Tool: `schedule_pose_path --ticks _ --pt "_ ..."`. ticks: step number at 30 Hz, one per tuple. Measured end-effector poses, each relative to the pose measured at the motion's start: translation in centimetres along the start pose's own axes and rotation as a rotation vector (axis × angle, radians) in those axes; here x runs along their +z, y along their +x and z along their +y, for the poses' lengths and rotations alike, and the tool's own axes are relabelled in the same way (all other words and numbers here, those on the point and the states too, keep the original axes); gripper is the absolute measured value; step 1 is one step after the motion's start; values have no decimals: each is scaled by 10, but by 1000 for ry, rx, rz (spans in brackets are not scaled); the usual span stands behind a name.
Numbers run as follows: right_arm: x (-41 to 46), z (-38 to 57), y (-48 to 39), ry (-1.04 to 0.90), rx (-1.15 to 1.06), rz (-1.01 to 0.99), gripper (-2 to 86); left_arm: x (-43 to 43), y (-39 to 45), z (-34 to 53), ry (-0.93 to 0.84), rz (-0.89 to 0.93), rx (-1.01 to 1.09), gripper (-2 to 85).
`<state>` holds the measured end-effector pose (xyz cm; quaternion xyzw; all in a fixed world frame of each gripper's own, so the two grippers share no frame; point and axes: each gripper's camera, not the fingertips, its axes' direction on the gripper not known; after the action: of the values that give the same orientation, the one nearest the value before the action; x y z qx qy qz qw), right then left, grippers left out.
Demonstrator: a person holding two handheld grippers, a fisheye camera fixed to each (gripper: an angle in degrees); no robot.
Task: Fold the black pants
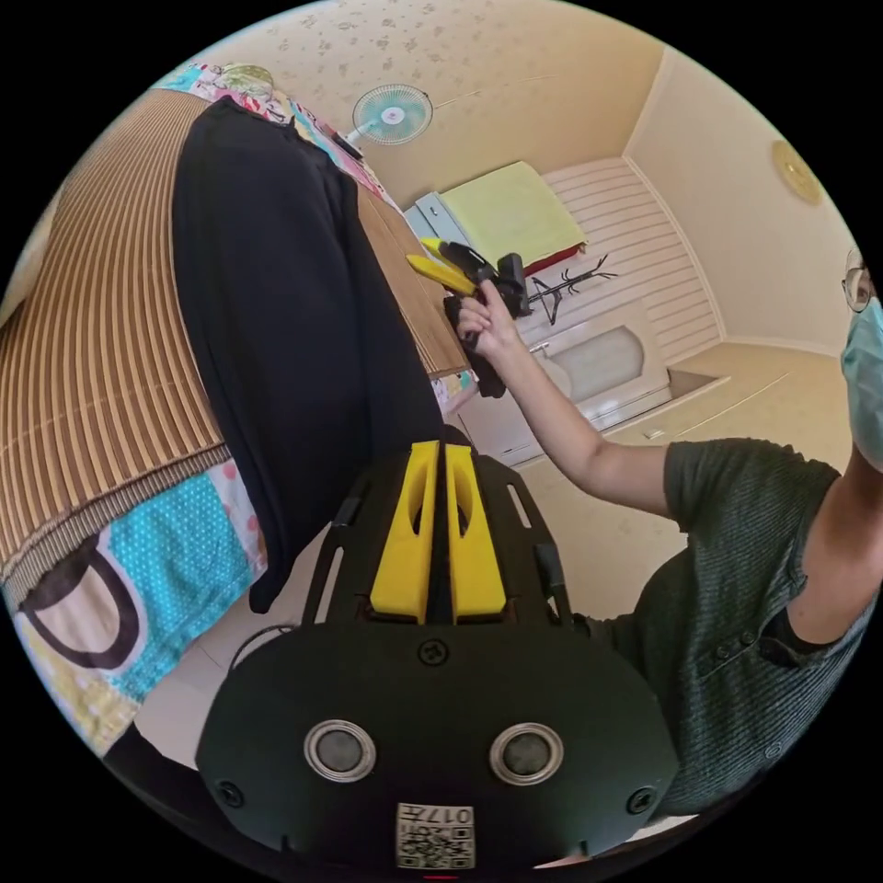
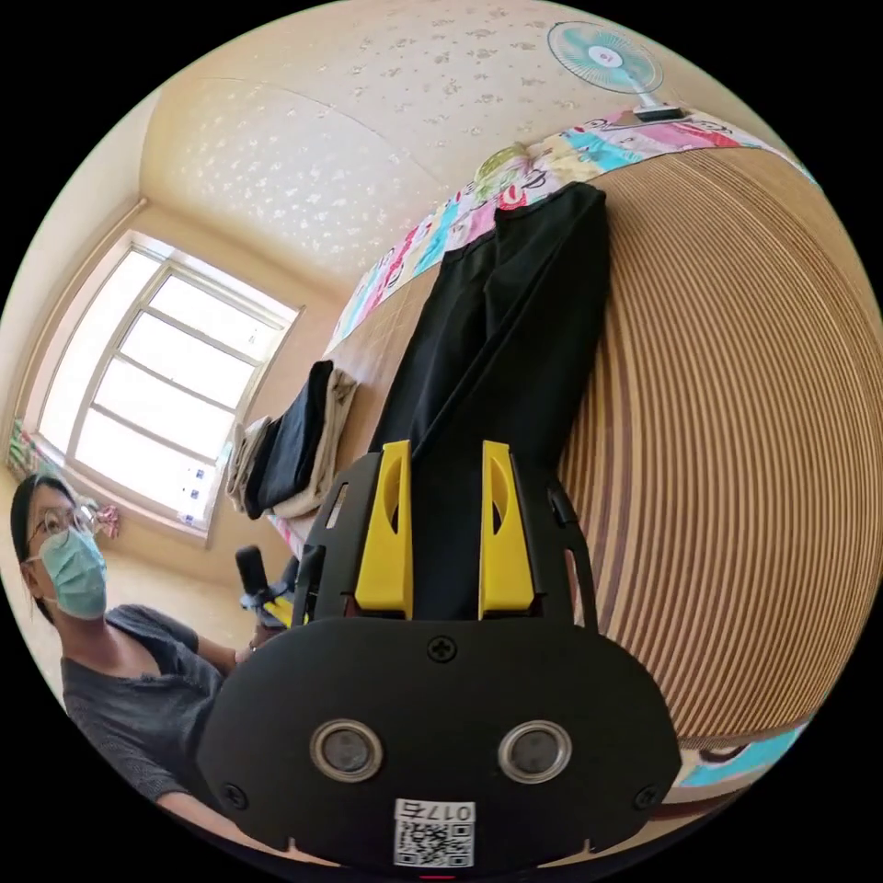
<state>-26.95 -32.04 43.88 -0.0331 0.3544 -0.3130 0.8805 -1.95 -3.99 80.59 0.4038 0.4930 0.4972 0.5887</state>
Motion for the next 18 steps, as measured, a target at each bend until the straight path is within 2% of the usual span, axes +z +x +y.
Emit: schedule_pose_path --ticks 4,8,10,13,14,15,16,18 --pt "27 -121 52 127 111 97 138 -6 -15 -18 -36 47 -25 -8" --pt "76 -240 89 111 147 318 160 -14 -3 -38 -90 -10 10 -8" --pt "99 -273 101 98 138 401 149 -19 -2 -44 -92 -6 7 -8" --pt "136 -306 116 34 124 463 71 -19 -3 -50 -106 2 -11 -9" --pt "145 -313 109 39 143 569 51 -19 -2 -52 -111 12 -16 -9" --pt "144 -311 82 138 110 647 44 -20 -1 -52 -109 19 -18 -9" --pt "142 -307 62 206 69 658 40 -24 3 -52 -102 45 -15 -9" --pt "147 -284 -30 399 -102 592 33 -32 17 -51 -107 81 13 -9"
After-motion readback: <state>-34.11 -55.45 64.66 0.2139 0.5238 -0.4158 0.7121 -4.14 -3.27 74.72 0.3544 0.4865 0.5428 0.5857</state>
